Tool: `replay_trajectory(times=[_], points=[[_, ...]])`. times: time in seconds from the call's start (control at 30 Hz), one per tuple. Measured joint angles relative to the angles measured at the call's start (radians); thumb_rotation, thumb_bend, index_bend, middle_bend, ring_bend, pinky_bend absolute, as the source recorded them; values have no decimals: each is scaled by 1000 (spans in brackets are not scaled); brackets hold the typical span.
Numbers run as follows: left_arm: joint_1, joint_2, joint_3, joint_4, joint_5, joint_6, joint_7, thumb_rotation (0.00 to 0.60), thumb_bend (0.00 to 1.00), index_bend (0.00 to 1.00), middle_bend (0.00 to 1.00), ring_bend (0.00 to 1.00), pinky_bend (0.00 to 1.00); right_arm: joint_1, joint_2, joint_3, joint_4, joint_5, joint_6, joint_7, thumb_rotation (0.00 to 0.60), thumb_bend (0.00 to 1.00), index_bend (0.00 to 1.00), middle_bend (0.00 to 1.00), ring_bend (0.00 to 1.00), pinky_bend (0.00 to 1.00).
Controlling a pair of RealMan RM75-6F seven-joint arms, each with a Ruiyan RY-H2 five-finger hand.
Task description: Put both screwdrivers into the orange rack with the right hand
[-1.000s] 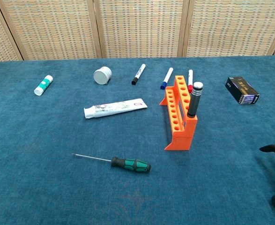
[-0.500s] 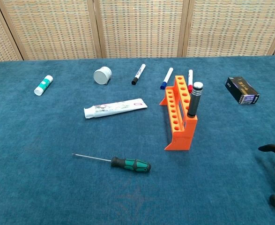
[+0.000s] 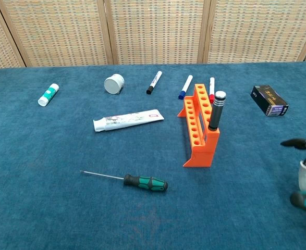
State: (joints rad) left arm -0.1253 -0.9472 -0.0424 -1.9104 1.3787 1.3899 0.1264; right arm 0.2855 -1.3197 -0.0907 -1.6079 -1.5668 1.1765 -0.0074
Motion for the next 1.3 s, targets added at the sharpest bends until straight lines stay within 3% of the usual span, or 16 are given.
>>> replay_trajectory(times=[0.27,0.53,0.8,1.3], points=[[1,3,0,0,0,1,-7,600,0,0,0,0,0,18,48,60,-79,24,19,137,600,329,645,29,0,77],[1,7,0,2,2,-1,-16,600,0,0,0,0,0,50,130,168,-175,116,11,326,600,329,649,42,0,79],[-2,7,-1,3,-4,-7,-16,600,0,0,0,0,0,82,178,265,-222,201,-1,432,600,329,649,53,0,82],[-8,8,-9,4,-20,-13,-16,600,0,0,0,0,0,147,170,376,-216,332,-34,426,600,335,650,64,0,83]])
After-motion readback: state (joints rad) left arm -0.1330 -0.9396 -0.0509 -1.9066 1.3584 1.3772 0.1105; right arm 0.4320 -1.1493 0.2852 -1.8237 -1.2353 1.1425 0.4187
